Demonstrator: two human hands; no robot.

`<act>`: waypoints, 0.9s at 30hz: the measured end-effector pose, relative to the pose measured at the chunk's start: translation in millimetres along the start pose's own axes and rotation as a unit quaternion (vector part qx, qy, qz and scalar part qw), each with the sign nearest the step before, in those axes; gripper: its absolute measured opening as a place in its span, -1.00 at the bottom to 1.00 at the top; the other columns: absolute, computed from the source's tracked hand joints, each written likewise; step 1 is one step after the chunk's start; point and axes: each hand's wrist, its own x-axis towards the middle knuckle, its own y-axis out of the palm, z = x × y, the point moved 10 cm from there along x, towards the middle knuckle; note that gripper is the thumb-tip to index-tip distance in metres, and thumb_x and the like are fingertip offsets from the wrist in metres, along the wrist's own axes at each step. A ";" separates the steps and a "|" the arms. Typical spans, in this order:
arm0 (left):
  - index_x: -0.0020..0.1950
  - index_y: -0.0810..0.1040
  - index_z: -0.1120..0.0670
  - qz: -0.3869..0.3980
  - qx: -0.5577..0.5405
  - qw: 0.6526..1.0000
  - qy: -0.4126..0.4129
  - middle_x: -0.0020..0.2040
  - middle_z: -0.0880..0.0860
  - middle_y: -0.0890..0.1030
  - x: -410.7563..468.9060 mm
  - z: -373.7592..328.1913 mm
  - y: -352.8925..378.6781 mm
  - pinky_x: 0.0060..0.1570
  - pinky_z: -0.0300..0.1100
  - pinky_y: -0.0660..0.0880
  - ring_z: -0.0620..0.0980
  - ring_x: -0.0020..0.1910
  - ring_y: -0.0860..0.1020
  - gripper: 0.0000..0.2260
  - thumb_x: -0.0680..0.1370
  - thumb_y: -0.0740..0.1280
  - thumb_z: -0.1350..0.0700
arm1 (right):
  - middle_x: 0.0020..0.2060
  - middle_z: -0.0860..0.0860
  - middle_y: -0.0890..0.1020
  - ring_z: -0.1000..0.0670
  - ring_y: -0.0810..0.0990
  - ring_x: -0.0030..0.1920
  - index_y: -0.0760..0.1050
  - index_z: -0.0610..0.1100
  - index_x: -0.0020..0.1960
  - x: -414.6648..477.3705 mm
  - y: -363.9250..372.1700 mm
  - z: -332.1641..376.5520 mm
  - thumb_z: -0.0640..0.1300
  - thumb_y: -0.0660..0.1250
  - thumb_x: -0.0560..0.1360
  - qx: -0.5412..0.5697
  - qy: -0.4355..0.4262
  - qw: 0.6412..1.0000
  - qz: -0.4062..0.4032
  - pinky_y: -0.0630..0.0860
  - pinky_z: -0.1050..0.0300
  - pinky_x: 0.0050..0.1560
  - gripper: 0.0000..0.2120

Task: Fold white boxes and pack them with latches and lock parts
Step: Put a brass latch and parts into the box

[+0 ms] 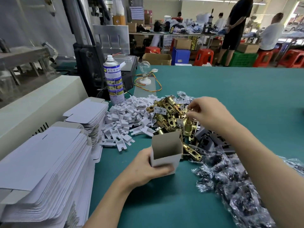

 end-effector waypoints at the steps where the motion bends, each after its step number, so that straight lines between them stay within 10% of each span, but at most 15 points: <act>1: 0.02 0.63 -0.04 0.003 -0.008 1.000 0.002 -0.13 -0.19 0.63 0.4 -1.4 1.6 -0.06 -0.35 0.49 -0.21 -0.13 0.55 -0.83 0.53 0.47 0.22 | -0.08 0.04 0.67 -0.01 0.61 -0.05 0.65 -0.10 0.16 -4.2 -13.8 1.2 0.03 0.46 0.56 0.027 0.004 0.999 -0.030 0.60 -0.04 0.06 -0.74; 8: 0.11 0.66 -0.27 -0.011 -0.051 0.999 -0.016 0.01 -0.22 0.70 1.5 0.2 4.6 0.01 -0.37 0.54 -0.22 0.03 0.66 -0.75 0.51 0.54 0.03 | -0.30 0.16 0.67 0.23 0.64 -0.19 0.62 0.01 -0.02 -69.1 -99.2 41.5 -0.01 0.50 0.52 0.243 -0.038 0.947 -0.209 0.48 0.45 -0.20 -0.89; 13: 0.14 0.64 -0.35 -0.044 -0.070 0.996 -0.043 0.11 -0.14 0.73 2.1 7.0 -1.3 0.05 -0.31 0.58 -0.14 0.14 0.69 -0.64 0.39 0.60 -0.16 | -0.26 0.08 0.72 0.05 0.70 -0.22 0.65 -0.02 -0.03 -89.7 -72.4 64.4 0.05 0.50 0.47 0.342 -0.021 0.929 -0.137 0.66 -0.03 -0.09 -0.83; 19: 0.20 0.64 -0.32 -0.047 -0.089 0.994 -0.031 0.17 -0.13 0.72 1.7 2.7 -0.9 0.10 -0.33 0.56 -0.15 0.18 0.67 -0.60 0.40 0.61 -0.10 | -0.29 0.18 0.69 0.18 0.63 -0.32 0.61 0.00 -0.08 -95.1 -38.4 60.6 -0.01 0.54 0.47 0.341 0.013 0.931 -0.129 0.49 0.36 -0.28 -0.87; 27: 0.20 0.63 -0.28 -0.043 -0.070 0.996 -0.020 0.19 -0.05 0.72 2.9 -0.6 -1.1 0.14 -0.27 0.56 -0.08 0.21 0.67 -0.63 0.49 0.58 0.07 | -0.32 0.15 0.63 0.04 0.62 -0.23 0.56 0.04 -0.05 -95.1 -31.5 78.9 0.10 0.50 0.48 0.208 0.000 0.970 -0.128 0.58 0.00 -0.10 -0.81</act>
